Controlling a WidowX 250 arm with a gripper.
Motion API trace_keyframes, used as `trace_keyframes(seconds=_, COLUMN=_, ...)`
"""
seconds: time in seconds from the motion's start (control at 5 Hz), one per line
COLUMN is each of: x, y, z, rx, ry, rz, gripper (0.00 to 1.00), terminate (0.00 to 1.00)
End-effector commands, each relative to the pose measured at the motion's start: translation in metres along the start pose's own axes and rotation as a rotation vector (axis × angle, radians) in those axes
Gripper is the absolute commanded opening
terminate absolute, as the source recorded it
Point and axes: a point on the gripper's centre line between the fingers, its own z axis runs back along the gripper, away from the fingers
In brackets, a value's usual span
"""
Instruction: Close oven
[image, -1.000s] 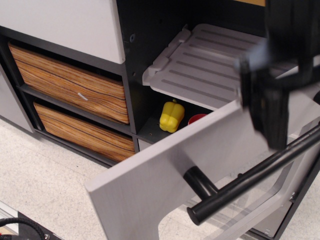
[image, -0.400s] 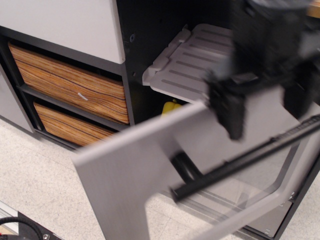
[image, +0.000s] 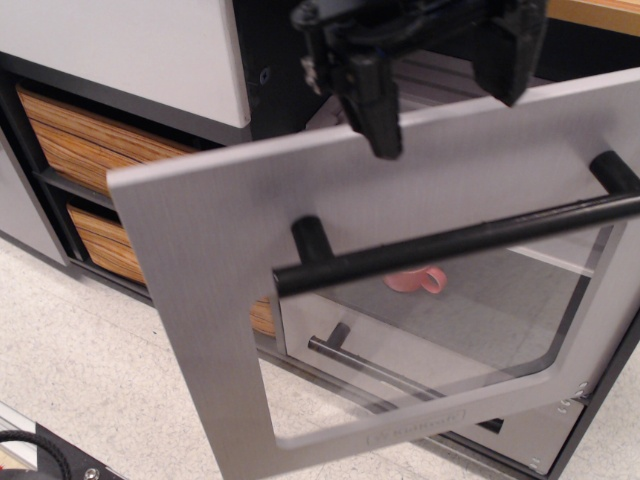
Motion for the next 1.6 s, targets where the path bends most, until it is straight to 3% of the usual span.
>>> trace_keyframes(seconds=0.0, x=-0.023, y=-0.004, z=-0.032, rx=0.052, ry=0.200, rz=-0.252, gripper=1.00, terminate=0.00)
trace_keyframes(seconds=0.2, x=-0.034, y=-0.011, z=-0.084, rx=0.042, ry=0.227, rz=-0.401, gripper=1.00, terminate=0.00)
trace_keyframes(seconds=0.4, x=-0.032, y=-0.015, z=-0.116, rx=0.025, ry=0.102, rz=-0.479, gripper=1.00, terminate=0.00)
trace_keyframes(seconds=0.6, x=-0.024, y=-0.021, z=-0.115, rx=-0.015, ry=-0.028, rz=-0.512, gripper=1.00, terminate=0.00)
trace_keyframes(seconds=0.8, x=-0.007, y=-0.026, z=-0.099, rx=-0.062, ry=-0.093, rz=-0.483, gripper=1.00, terminate=0.00)
trace_keyframes(seconds=1.0, x=0.016, y=-0.031, z=-0.090, rx=-0.070, ry=-0.133, rz=-0.433, gripper=1.00, terminate=0.00)
trace_keyframes(seconds=1.4, x=0.055, y=-0.027, z=-0.088, rx=-0.061, ry=-0.090, rz=-0.371, gripper=1.00, terminate=0.00)
